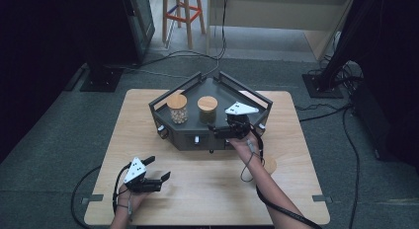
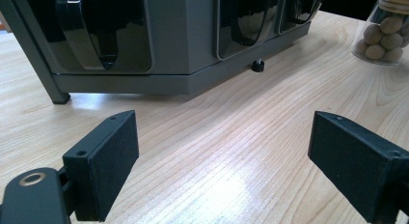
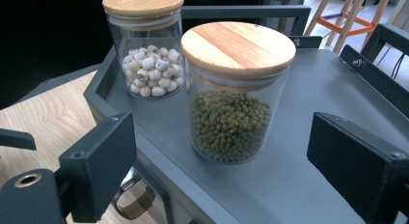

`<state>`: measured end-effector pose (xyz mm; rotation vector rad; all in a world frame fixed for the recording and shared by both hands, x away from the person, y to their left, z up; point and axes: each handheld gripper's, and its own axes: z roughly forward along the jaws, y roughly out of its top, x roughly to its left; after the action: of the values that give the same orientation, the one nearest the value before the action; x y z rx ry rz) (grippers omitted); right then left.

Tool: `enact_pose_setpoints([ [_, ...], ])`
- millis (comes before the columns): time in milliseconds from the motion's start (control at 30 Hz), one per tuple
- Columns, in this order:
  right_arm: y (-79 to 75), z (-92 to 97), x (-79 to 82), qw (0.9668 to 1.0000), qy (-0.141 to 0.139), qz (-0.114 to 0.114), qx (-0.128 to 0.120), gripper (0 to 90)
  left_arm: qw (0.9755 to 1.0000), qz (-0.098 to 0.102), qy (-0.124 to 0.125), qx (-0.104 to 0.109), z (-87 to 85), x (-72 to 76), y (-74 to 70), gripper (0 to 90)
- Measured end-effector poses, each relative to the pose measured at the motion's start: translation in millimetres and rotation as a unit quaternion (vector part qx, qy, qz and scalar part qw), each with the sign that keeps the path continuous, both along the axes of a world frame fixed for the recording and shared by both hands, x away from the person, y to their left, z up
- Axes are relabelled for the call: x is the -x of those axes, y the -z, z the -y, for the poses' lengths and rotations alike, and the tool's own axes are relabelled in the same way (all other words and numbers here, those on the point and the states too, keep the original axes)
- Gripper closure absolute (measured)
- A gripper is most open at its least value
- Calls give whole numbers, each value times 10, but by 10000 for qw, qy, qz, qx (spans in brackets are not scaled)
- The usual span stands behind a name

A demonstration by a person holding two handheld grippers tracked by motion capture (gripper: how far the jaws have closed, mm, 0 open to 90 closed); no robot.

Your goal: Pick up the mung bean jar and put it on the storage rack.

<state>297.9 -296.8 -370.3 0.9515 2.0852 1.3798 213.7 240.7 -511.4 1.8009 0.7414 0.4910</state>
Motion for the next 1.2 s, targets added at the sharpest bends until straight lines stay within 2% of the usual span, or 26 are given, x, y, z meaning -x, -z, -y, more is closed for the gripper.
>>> enact_pose_setpoints([
  [233, 37, 70, 44, 9999, -68, -44, -80, 99, 10000, -19, -22, 1, -3, -2, 5, 105],
  [533, 96, 112, 131, 9999, -161, -18, 13, 99, 10000, -19, -11, -24, 5, -4, 2, 105],
  [733, 124, 158, 192, 9998, -172, -31, -57, 99, 10000, -14, -9, -31, 15, -3, 5, 105],
  [900, 140, 159, 222, 9998, -201, -38, 9, 99, 10000, -10, -18, -35, 12, 0, 3, 105],
  [1200, 210, 235, 291, 9997, -210, -16, -81, 99, 10000, -8, -20, -35, 12, 1, 3, 105],
])
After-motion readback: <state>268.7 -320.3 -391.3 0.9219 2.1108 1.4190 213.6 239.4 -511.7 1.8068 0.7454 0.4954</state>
